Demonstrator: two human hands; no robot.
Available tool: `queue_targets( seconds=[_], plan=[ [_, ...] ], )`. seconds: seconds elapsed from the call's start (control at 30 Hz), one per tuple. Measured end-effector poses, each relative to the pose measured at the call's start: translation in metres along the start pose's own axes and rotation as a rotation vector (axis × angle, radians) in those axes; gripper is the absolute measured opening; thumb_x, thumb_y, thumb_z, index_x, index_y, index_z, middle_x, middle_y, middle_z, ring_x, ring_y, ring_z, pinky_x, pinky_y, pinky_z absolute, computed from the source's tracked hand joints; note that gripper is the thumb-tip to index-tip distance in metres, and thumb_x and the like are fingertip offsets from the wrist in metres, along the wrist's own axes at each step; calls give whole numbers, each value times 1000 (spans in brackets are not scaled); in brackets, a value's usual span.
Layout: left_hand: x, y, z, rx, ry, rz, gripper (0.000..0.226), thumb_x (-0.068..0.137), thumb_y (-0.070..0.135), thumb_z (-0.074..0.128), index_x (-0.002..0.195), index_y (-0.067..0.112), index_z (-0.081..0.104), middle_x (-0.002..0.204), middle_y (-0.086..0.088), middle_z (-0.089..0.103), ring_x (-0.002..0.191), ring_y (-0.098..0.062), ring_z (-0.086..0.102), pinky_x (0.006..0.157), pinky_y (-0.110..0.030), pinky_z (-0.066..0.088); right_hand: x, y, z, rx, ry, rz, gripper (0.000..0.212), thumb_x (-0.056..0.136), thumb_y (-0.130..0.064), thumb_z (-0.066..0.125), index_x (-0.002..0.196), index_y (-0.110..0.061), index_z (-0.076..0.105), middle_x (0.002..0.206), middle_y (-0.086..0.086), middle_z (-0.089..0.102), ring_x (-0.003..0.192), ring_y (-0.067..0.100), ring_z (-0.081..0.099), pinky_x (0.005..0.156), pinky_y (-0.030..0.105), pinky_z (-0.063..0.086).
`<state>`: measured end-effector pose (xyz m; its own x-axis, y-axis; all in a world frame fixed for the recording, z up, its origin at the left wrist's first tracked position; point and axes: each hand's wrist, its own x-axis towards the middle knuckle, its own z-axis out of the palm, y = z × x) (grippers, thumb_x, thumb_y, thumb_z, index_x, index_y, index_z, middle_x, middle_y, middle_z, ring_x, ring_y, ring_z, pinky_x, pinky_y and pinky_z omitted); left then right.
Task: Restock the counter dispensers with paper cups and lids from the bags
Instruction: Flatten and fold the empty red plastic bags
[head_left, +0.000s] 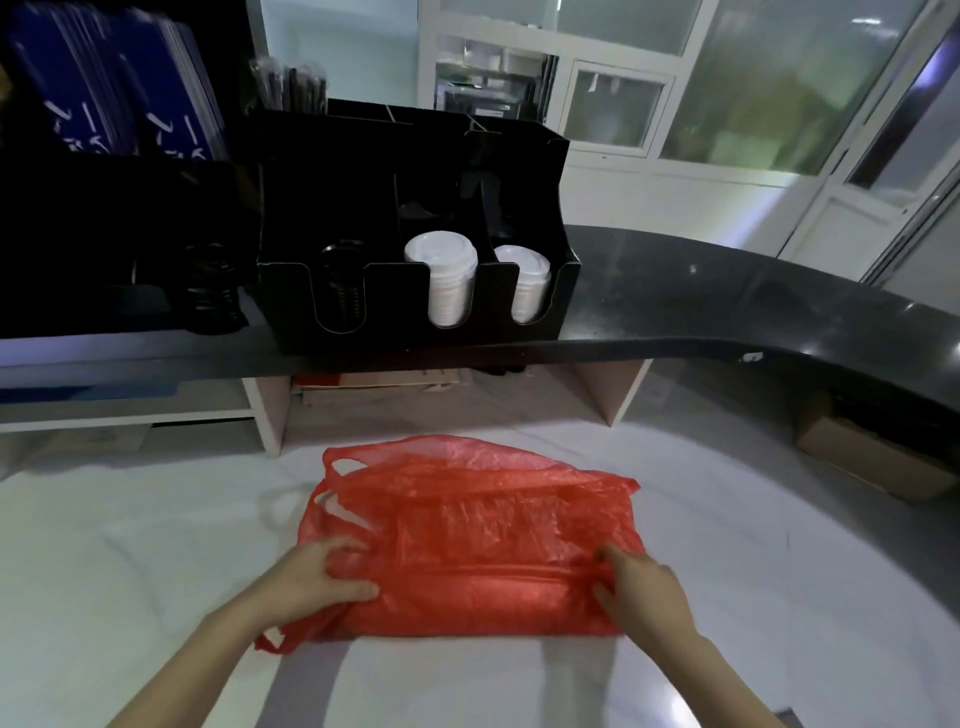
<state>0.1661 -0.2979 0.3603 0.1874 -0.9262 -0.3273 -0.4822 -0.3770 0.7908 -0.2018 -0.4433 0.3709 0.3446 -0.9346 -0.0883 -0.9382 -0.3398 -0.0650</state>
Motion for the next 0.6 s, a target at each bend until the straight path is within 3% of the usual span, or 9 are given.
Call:
queue_targets(
  seconds=[0.07, 0.13, 0.23, 0.3, 0.33, 0.4, 0.5, 0.6],
  plan=[
    [2, 3, -1, -117, 166, -1, 58, 47, 35, 93, 99, 33, 67, 101, 11, 69, 98, -8, 65, 83, -18, 48, 1, -3, 1, -47, 36, 24, 36, 77, -37, 66, 109, -25, 54, 97, -4, 67, 100, 25, 60, 77, 37, 42],
    [-1, 12, 4, -88, 425, 39, 46, 53, 13, 93, 88, 29, 69, 92, 9, 70, 89, -15, 67, 81, -28, 51, 2, -7, 10, -64, 83, 19, 41, 54, -33, 86, 86, -19, 63, 76, 1, 66, 79, 31, 62, 64, 38, 45],
    [-11, 24, 27, 403, 856, 178, 23, 67, 18, 80, 84, 26, 67, 89, 2, 63, 86, -26, 58, 77, -40, 42, 7, -12, 21, -114, 194, 6, 37, 44, -22, 90, 68, -16, 62, 74, 6, 58, 75, 32, 51, 63, 39, 40],
    [-15, 34, 49, 569, 959, 384, 15, 75, 22, 61, 88, 25, 69, 92, 0, 63, 90, -25, 53, 80, -40, 35, 9, -16, 25, -116, 288, 31, 25, 54, -8, 79, 71, -14, 62, 78, 9, 55, 78, 32, 47, 65, 40, 33],
    [-14, 38, 60, 586, 900, 515, 21, 79, 23, 55, 92, 24, 70, 97, 2, 65, 94, -22, 54, 84, -40, 34, 8, -17, 29, -110, 321, 28, 19, 60, -3, 71, 75, -14, 63, 79, 8, 54, 77, 32, 48, 64, 40, 35],
    [-7, 38, 82, 694, 627, 660, 31, 85, 31, 49, 107, 25, 71, 112, 7, 67, 109, -16, 57, 97, -37, 34, 3, -19, 37, -71, 337, -12, 17, 69, -9, 56, 81, -15, 66, 79, 4, 54, 77, 31, 51, 67, 41, 42],
    [10, 24, 105, 873, 248, 489, 48, 87, 53, 45, 124, 30, 66, 133, 12, 60, 130, -10, 49, 110, -43, 23, -4, -15, 49, 23, 343, -34, 33, 87, -35, 42, 98, -21, 70, 91, 1, 62, 92, 29, 56, 94, 46, 40],
    [20, 7, 108, 886, 120, 370, 56, 88, 58, 43, 138, 33, 52, 148, 13, 45, 141, -10, 33, 115, -49, 13, -6, -8, 61, 78, 231, -36, 60, 95, -60, 25, 122, -24, 64, 113, 2, 61, 111, 30, 55, 106, 47, 30]
  ],
)
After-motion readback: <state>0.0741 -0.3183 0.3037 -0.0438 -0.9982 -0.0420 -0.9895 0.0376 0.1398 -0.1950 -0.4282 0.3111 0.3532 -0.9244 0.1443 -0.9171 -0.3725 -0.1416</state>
